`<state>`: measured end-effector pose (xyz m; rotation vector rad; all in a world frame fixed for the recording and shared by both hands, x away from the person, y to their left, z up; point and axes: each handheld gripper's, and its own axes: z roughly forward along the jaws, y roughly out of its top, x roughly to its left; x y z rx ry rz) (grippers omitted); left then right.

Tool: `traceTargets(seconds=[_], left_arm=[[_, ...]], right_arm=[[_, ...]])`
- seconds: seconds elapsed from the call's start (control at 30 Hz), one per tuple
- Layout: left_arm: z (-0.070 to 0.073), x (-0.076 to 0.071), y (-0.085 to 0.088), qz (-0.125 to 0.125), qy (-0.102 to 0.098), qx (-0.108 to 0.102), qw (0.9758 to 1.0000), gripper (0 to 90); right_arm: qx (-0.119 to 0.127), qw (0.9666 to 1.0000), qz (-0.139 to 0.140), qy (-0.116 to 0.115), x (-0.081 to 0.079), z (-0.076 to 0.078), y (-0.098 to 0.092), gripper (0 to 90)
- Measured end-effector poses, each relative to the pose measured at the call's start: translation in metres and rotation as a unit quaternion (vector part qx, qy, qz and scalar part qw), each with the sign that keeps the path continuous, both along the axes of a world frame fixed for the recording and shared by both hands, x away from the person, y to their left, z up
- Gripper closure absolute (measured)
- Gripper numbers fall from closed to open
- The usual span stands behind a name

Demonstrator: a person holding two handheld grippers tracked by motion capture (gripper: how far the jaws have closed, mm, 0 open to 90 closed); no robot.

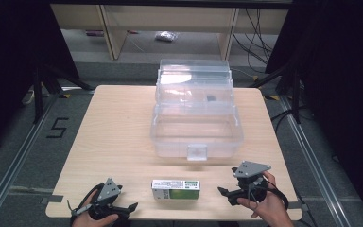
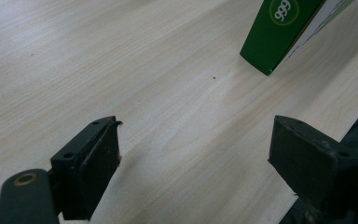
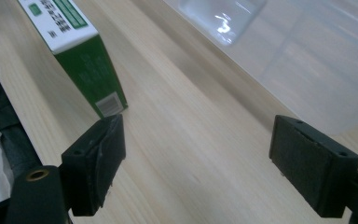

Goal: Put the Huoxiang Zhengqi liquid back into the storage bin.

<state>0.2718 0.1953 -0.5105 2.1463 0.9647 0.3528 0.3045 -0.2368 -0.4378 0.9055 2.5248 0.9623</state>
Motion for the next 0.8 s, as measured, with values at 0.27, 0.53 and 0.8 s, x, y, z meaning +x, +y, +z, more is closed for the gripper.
traceTargets(seconds=[0.27,0.53,0.8], left_arm=[[0.000,0.000,0.000,-0.005,0.002,0.001,1.0000,15.6],[-0.001,0.000,-0.001,0.003,0.000,-0.006,1.0000,15.6],[0.000,0.000,0.000,-0.002,-0.001,0.000,1.0000,15.6]], right_arm=[[-0.014,0.9990,0.042,-0.004,0.005,0.008,0.021,20.3],[-0.017,0.9966,0.080,-0.001,0.006,0.016,0.038,20.3],[-0.031,0.9920,0.122,-0.003,0.003,0.023,0.058,20.0]])
